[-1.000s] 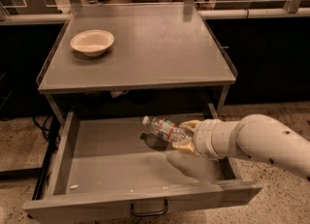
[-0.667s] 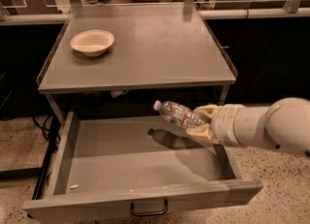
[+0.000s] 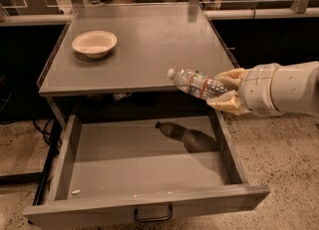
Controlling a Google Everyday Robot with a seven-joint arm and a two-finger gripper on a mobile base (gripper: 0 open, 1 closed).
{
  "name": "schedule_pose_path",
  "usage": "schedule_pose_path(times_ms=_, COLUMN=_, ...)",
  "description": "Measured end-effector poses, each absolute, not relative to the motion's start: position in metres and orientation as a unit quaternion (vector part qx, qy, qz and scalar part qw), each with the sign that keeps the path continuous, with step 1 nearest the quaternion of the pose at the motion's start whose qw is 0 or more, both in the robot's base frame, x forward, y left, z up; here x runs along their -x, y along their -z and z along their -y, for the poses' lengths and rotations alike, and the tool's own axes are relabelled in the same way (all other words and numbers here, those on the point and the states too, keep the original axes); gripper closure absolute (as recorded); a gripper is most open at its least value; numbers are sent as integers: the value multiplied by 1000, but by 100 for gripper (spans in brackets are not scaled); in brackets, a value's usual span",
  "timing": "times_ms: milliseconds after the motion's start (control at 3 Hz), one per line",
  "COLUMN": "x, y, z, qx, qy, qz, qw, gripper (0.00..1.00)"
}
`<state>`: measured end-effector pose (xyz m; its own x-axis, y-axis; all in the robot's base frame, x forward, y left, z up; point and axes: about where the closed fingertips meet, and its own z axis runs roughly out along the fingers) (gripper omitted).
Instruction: Pick water bottle from top drawer and place on counter
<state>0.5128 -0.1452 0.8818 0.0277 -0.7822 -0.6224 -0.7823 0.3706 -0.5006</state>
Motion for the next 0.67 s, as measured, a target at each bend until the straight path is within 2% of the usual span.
schedule_pose_path(times_ms=667, x=-588, y=-901, z=112, qx=624, qy=-19, qz=-637, qw=452, gripper=100)
